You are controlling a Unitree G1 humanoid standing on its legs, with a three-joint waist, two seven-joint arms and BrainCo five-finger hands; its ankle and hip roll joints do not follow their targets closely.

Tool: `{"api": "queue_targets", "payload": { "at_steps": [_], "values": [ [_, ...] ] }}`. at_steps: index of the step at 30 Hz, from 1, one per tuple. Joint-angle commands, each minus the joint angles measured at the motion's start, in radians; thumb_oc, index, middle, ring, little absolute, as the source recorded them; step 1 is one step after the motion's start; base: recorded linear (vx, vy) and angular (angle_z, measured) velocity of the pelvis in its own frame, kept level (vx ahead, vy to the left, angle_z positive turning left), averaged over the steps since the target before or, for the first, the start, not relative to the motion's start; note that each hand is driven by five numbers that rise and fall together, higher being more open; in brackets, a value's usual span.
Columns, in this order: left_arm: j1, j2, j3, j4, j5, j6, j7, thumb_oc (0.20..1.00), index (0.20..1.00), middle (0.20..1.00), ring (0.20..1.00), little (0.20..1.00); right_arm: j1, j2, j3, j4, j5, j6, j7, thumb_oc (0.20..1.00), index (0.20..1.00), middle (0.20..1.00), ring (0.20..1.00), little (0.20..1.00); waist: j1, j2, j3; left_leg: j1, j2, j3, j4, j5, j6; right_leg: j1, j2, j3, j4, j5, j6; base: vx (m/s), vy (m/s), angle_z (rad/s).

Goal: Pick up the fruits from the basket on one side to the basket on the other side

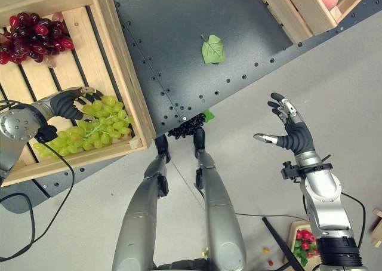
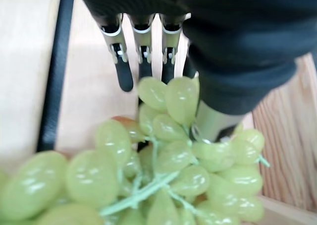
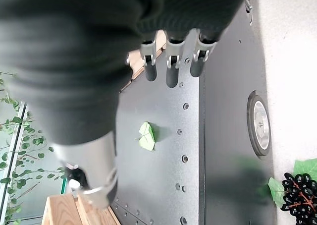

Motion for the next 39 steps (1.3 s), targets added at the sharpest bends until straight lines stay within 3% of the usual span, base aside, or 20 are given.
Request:
{"api": "queue_targets", "payload": {
  "at_steps": [1, 24, 35, 39],
  "values": [
    [0.041, -0.105, -0.099, -0.026, 0.032, -0.034, -0.022, 0.200, 0.200, 0.200, 0.200, 0.200, -0.007, -0.006, -0.032, -0.087, 0.009, -0.016, -0.001, 1.000, 1.000, 1.000, 1.000, 1.000, -0.019, -0.024, -0.001, 0.023, 0.033, -0.029, 0.035, -0.076, -0.031, 0.015, -0.011, -0.023, 0.024, -0.005, 0.053, 0.00, 0.000, 0.00],
    [0.035, -0.124, -0.085, -0.015, 0.018, -0.032, -0.002, 0.200, 0.200, 0.200, 0.200, 0.200, -0.013, -0.007, -0.022, -0.080, 0.019, -0.006, 0.006, 1.000, 1.000, 1.000, 1.000, 1.000, -0.015, -0.026, -0.001, 0.019, 0.032, -0.035, 0.047, -0.081, -0.029, 0.007, -0.010, -0.025, 0.041, -0.009, 0.050, 0.00, 0.000, 0.00],
    [0.130, -0.070, 0.040, -0.118, -0.302, -0.049, 0.003, 0.200, 0.200, 0.200, 0.200, 0.200, 0.002, -0.010, -0.020, -0.045, 0.032, -0.008, 0.013, 1.000, 1.000, 1.000, 1.000, 1.000, 0.001, -0.007, -0.001, 0.046, 0.027, -0.036, 0.050, -0.081, -0.029, 0.032, -0.013, -0.028, 0.047, -0.009, 0.049, 0.00, 0.000, 0.00],
    [0.199, -0.016, 0.086, -0.169, -0.513, -0.069, 0.000, 0.200, 0.200, 0.200, 0.200, 0.200, 0.019, -0.022, -0.014, -0.018, 0.039, -0.012, 0.022, 1.000, 1.000, 1.000, 1.000, 1.000, 0.012, 0.009, -0.001, 0.069, 0.023, -0.037, 0.057, -0.082, -0.030, 0.053, -0.016, -0.026, 0.057, -0.012, 0.049, 0.00, 0.000, 0.00]
  ]
}}
